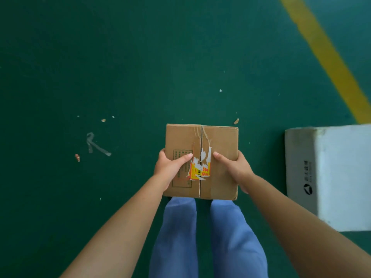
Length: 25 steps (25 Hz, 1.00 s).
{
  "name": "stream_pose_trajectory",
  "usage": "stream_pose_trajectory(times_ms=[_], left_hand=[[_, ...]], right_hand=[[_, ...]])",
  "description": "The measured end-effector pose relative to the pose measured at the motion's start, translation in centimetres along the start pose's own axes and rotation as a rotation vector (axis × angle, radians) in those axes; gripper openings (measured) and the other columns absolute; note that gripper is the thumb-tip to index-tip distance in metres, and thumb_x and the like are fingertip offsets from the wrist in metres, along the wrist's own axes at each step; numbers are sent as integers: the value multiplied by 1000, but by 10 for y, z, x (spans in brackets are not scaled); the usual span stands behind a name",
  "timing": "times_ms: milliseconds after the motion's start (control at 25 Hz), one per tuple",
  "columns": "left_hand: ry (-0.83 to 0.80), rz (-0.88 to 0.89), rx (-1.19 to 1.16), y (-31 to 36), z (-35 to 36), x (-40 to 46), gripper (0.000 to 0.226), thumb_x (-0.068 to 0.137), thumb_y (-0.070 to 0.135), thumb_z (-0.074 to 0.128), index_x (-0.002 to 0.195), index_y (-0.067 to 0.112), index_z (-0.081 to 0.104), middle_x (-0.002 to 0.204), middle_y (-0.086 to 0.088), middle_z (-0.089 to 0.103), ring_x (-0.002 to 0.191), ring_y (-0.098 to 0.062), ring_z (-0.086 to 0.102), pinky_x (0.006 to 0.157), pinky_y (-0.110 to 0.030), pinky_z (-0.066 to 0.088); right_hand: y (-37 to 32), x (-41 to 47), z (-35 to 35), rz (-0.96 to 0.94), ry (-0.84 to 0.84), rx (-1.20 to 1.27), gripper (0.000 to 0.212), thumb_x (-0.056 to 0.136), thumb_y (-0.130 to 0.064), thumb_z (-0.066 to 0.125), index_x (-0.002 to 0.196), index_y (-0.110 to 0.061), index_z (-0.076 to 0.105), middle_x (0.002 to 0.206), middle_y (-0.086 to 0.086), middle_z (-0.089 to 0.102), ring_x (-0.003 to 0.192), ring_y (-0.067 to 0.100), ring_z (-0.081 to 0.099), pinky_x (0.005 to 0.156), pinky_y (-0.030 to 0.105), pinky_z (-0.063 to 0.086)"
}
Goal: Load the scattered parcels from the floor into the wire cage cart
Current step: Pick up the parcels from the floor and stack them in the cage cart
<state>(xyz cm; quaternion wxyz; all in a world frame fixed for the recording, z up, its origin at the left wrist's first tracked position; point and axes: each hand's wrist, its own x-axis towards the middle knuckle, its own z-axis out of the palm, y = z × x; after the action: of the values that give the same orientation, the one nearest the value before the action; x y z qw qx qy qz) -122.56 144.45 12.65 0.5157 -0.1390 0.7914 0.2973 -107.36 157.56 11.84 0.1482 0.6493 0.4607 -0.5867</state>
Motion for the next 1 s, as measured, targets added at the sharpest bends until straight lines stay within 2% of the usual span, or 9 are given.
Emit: stream_pose_trajectory(times_ms=[120,240,360,480,640,800,880,1000], left_hand=[[53,33,-55,17,-40,-67,87,68,50,81,137,19,37,128,-2,55,113,-25,55,97,-45,47],[155,54,-161,6,-78,-150,88,71,57,76,138,17,35,131,-2,53,117,-26,53,97,-43,46],[232,22,-381,-27,-101,-236,79,74,53,75,133,16,39,128,-4,54,108,-24,54,89,-37,46],[302,-25,-654,-60,-118,-305,70,75,46,78,127,15,41,123,-5,55,103,-24,55,86,-39,47],[454,-43,-906,-115,-144,-376,77,72,47,80,129,15,39,127,-7,53,112,-28,55,98,-50,46],[594,-71,-1135,-186,-170,-435,86,72,51,78,136,15,32,136,-7,47,122,-30,49,104,-50,41],[664,-88,-1246,-229,-179,-460,85,75,48,77,137,14,29,135,-8,47,122,-29,49,103,-48,41],[788,-135,-1404,-303,-193,-495,79,80,43,74,136,13,26,127,-7,48,114,-27,50,97,-44,43]], right_hand=[[-50,-65,-6,-95,-53,-157,77,74,-57,73,134,-19,43,123,3,59,108,26,59,96,47,49],[-93,-137,-8,-226,-138,-392,78,74,-63,69,134,-19,43,124,3,59,108,25,60,94,43,50],[-116,-214,1,-346,-232,-663,78,75,-67,66,132,-18,46,124,4,60,108,25,59,93,40,50],[-124,-280,20,-457,-319,-852,77,76,-68,64,132,-17,47,122,4,60,107,24,59,92,40,50],[-115,-361,64,-574,-480,-1053,79,76,-68,64,132,-15,47,119,3,60,105,24,60,94,42,50],[-83,-436,131,-676,-633,-1260,81,74,-70,63,131,-14,49,115,3,61,101,24,60,90,40,51],[-54,-472,171,-718,-692,-1383,91,69,-74,64,133,-13,47,119,6,61,104,26,60,93,43,50],[5,-522,237,-795,-802,-1543,117,44,-87,63,135,-15,46,121,5,61,105,27,61,95,47,50]])
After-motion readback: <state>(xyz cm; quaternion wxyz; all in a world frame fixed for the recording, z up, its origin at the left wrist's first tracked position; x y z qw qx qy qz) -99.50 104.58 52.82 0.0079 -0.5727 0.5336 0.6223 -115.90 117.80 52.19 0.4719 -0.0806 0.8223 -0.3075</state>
